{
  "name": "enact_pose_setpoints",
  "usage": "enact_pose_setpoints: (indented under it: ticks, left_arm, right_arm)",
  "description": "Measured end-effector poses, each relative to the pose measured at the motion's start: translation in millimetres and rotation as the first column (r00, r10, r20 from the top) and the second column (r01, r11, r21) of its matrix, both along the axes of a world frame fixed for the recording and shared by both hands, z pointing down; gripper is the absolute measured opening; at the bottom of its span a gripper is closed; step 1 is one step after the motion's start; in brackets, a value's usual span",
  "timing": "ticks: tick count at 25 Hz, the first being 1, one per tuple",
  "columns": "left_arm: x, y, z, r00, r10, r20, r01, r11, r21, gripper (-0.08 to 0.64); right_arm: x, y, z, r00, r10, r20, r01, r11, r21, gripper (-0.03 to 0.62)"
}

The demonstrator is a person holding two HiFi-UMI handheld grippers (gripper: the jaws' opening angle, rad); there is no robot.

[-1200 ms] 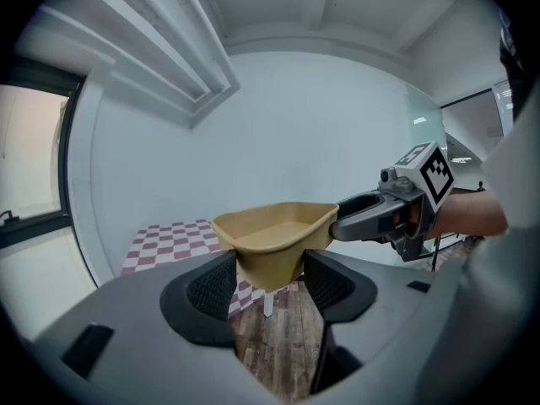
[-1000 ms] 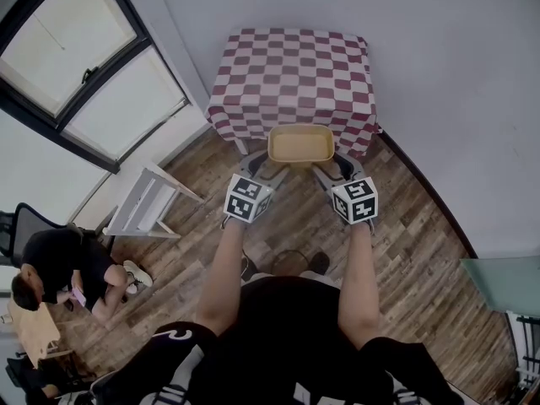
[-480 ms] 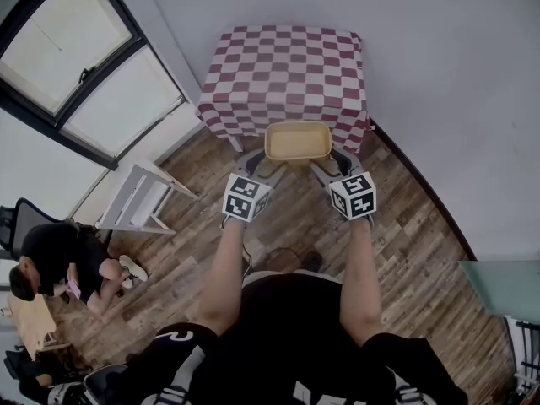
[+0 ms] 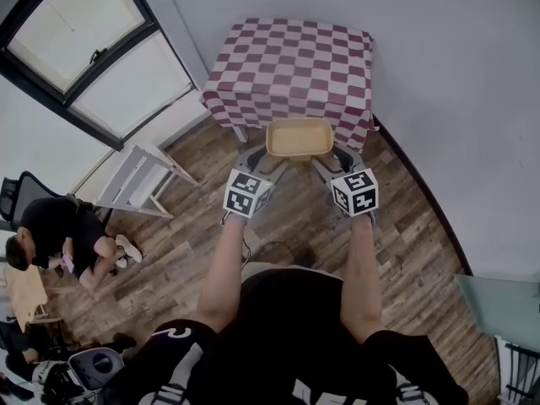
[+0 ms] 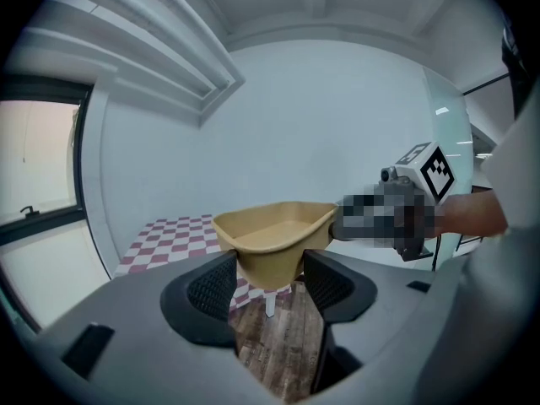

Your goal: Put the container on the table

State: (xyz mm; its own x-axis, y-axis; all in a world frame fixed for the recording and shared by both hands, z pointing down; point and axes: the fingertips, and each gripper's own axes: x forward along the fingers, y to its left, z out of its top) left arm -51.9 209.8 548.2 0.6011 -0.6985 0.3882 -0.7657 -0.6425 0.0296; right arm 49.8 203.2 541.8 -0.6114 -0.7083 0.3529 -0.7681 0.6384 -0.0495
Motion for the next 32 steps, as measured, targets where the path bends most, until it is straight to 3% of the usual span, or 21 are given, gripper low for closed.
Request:
enact_pose_setpoints:
  ticks: [21, 32]
  left_arm:
    - [51, -3, -7, 0.999, -0.047, 0.017, 0.046, 0.998, 0.035, 0.259]
    - [32, 2, -10, 0.996, -0.085, 0.041, 0.084, 0.996, 0.042, 0.258]
  right_arm:
    - [51, -7, -6, 0.999, -0.038, 0.016, 0.038, 0.999, 0.006, 0.262]
    - [33, -5, -8, 0.998, -0.057, 0.039, 0.057, 0.998, 0.005, 0.261]
